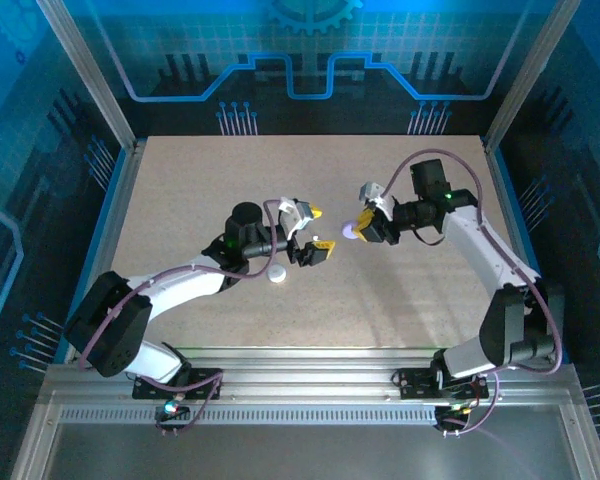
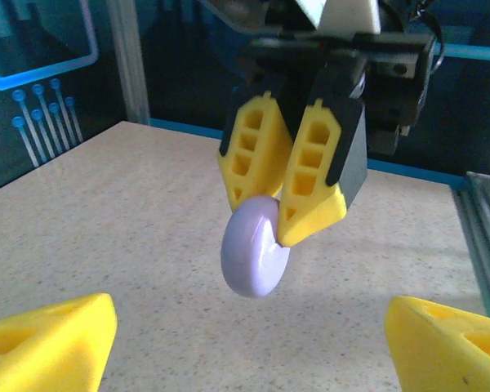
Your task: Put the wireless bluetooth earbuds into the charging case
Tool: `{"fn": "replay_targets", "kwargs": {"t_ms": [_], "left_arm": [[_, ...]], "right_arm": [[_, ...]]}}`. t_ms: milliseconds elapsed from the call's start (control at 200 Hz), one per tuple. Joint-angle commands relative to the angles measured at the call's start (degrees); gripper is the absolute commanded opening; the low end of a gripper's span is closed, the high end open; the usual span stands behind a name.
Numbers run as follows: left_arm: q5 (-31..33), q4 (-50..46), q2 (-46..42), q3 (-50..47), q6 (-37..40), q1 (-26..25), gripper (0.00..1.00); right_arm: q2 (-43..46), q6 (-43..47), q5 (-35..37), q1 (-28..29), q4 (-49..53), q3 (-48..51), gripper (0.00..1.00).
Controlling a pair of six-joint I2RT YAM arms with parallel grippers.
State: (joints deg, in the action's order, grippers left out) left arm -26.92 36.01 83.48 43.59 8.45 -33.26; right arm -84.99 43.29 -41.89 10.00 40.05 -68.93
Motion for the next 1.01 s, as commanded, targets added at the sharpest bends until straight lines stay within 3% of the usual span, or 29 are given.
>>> {"fn": "replay_targets", "kwargs": {"t_ms": [0, 435, 860, 1001], "left_arm": [[3.79, -2.08, -0.91, 0.33, -0.58, 0.99, 0.86], [6.70, -8.41, 2.09, 3.67, 2.14, 1.54, 0.87], [5.60, -11.22, 5.54, 7.05, 2.98, 1.95, 0.86], [5.06, -11.76, 6.73, 7.94, 3.07, 2.06, 0.86]], "right_arm": [[-3.64, -5.02, 7.57, -1.51, 4.28, -3.43, 0.20], [-18.84, -12.32, 25.35, -5.57, 12.14, -13.87, 0.19], [-31.78, -11.38, 18.63, -11.42, 24.63, -27.30, 0.22], [-34.94, -11.65, 20.17, -12.35, 26.05, -29.74, 0.22]]}}
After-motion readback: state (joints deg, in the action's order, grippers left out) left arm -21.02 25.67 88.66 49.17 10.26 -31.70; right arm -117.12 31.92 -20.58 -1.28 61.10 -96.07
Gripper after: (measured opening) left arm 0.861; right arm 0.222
